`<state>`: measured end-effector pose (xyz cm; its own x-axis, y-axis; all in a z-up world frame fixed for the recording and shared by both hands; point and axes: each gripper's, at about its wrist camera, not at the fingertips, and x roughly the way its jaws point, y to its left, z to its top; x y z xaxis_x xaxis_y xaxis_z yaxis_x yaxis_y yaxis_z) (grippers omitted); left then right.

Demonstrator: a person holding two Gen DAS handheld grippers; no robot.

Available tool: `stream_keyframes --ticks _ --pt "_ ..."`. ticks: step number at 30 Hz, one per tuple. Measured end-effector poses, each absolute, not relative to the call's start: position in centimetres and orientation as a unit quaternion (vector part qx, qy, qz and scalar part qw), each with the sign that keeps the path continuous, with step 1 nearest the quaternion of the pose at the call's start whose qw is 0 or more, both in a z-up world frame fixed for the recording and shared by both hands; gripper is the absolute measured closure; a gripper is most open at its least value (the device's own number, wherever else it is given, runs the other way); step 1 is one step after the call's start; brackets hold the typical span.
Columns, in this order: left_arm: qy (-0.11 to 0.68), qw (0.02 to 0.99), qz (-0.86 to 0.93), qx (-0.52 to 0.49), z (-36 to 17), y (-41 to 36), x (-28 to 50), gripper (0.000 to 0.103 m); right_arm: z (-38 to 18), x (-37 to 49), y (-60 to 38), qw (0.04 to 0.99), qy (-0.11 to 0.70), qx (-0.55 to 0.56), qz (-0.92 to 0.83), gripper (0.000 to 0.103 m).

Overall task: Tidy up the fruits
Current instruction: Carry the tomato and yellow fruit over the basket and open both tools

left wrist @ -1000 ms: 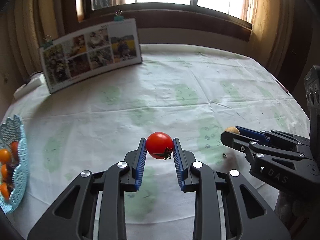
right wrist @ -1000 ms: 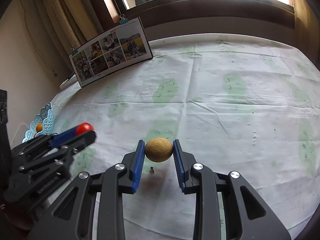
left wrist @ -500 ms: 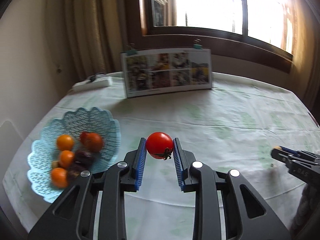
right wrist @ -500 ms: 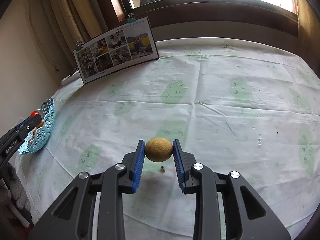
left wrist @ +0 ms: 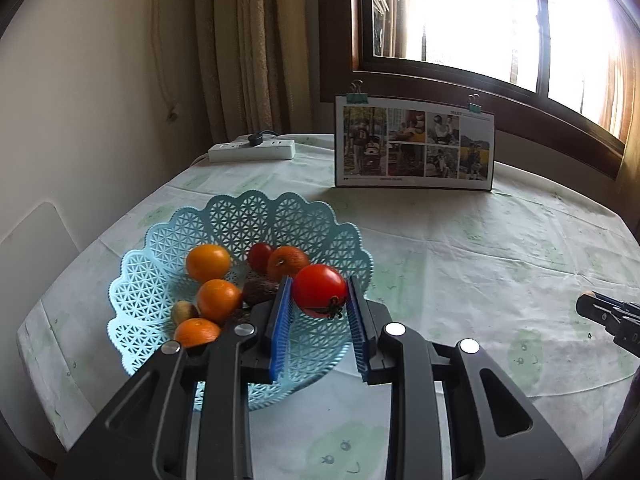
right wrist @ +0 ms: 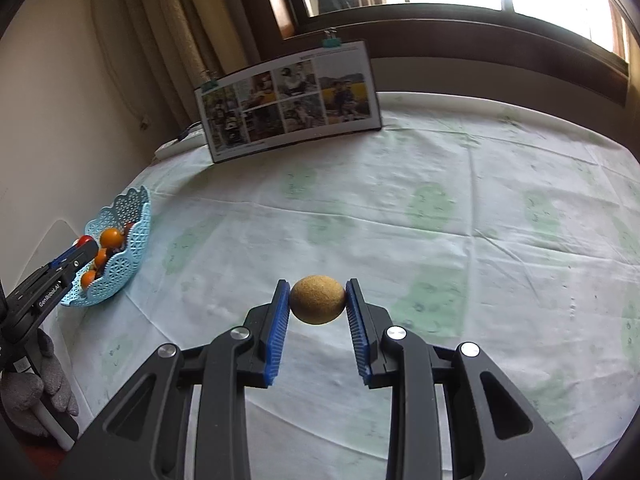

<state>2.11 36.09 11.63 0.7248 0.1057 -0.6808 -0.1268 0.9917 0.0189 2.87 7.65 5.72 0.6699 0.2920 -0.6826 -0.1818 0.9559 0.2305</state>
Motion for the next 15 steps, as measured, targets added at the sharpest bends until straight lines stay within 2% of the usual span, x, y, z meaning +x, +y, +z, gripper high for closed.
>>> stream_keyframes --ticks 1,2,4,15 --pt "0.366 0.928 0.063 -0.019 11.6 36.4 2.0 0.071 5.9 2.9 8.2 0.911 0.384 0.069 0.134 0.074" --pt "0.365 0.928 0.064 -0.023 11.6 36.8 1.8 0.060 6.0 2.9 8.7 0.911 0.383 0.066 0.139 0.074" --pt "0.360 0.930 0.071 -0.030 11.8 37.5 1.3 0.048 6.5 2.9 9.9 0.911 0.379 0.059 0.149 0.074" --pt "0.350 0.930 0.111 -0.036 11.9 40.8 -0.9 0.048 9.3 3.5 17.5 0.906 0.356 0.029 0.229 0.074"
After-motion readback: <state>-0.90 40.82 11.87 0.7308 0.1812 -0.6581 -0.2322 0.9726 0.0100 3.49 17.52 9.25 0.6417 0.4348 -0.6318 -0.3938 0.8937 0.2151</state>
